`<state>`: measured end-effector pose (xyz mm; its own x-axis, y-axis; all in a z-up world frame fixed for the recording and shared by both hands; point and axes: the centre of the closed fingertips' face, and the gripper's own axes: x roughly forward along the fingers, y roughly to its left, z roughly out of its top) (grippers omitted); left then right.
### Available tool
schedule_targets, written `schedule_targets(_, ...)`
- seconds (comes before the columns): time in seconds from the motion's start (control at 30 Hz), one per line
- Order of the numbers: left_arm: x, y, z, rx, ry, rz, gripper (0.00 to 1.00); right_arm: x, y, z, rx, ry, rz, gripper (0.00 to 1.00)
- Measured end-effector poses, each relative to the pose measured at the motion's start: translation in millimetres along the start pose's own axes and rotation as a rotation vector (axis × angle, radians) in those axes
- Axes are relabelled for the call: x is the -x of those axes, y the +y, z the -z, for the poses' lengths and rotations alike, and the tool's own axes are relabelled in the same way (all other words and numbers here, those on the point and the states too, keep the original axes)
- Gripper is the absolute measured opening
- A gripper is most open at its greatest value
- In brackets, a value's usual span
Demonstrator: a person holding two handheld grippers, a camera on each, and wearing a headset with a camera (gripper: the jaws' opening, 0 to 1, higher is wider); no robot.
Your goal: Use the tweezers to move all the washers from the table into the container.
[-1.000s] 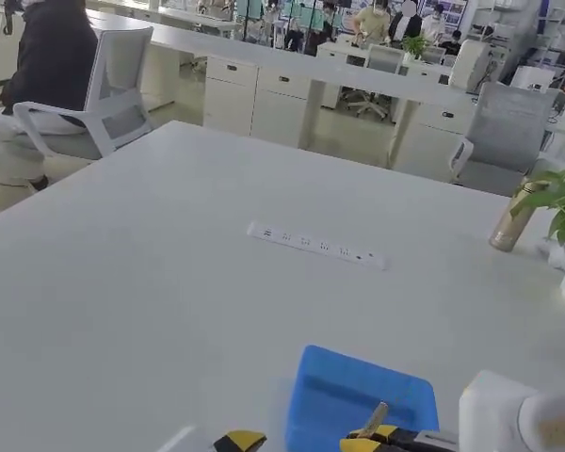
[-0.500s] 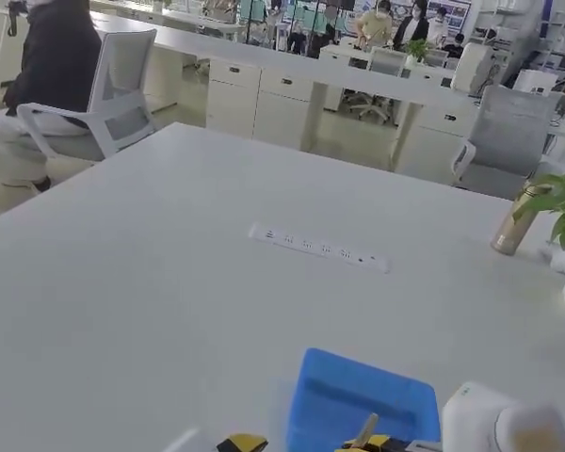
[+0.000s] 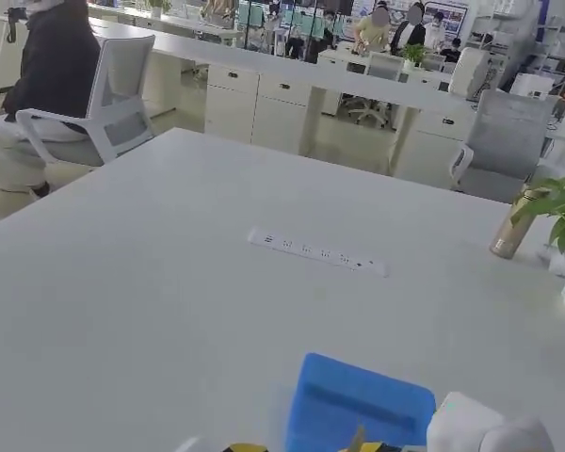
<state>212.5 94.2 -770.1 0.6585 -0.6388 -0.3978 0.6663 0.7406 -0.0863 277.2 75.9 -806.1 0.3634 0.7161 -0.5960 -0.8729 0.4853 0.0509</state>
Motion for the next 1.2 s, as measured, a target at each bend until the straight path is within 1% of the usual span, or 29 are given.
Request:
schedule_targets(0.1, 0.1, 0.7, 0.1, 0.001, 0.0, -0.003, 0.73, 0.1, -3.0, 1.6, -0.007, -0.001, 0.004, 0.03)
schedule_targets(0.2, 0.6, 1.1, -0.1, 0.002, 0.0, -0.006, 0.73, -0.1, -3.4, 2.7, 0.003, -0.004, 0.008, 0.03)
schedule_targets(0.27, 0.6, 0.8, 0.1, 0.002, 0.001, -0.005, 0.73, -0.5, -2.7, 2.2, 0.009, -0.011, 0.005, 0.03)
schedule_targets(0.53, 1.0, 0.3, -0.2, 0.002, 0.002, -0.007, 0.73, 0.3, -5.0, 2.2, 0.026, -0.007, 0.014, 0.03)
schedule_targets(0.67, 1.1, 0.1, -0.5, 0.002, 0.003, -0.007, 0.73, 1.0, -6.1, 2.1, 0.021, -0.009, 0.015, 0.03)
schedule_targets(0.83, 1.3, 0.7, -0.6, 0.002, 0.004, -0.01, 0.72, 1.8, -10.3, 0.4, 0.031, -0.012, 0.029, 0.03)
schedule_targets(0.93, 1.1, 1.0, -0.5, 0.004, 0.003, -0.01, 0.72, 0.1, -8.8, 0.2, 0.016, -0.016, 0.019, 0.03)
schedule_targets(1.0, 1.2, 1.2, -0.3, 0.003, 0.004, -0.011, 0.72, -0.8, -8.0, 0.4, 0.021, -0.018, 0.017, 0.03)
schedule_targets(1.07, 1.1, 1.0, 0.1, 0.003, 0.008, -0.011, 0.72, -2.2, -6.9, 3.5, 0.035, 0.0, 0.018, 0.03)
schedule_targets(1.1, 1.3, 1.1, 0.2, 0.001, 0.009, -0.012, 0.72, -1.0, -6.8, 1.6, 0.043, -0.009, 0.025, 0.03)
schedule_targets(1.2, 1.1, 1.1, 0.5, 0.004, 0.009, -0.012, 0.72, 0.0, -5.2, 2.7, 0.044, -0.003, 0.021, 0.03)
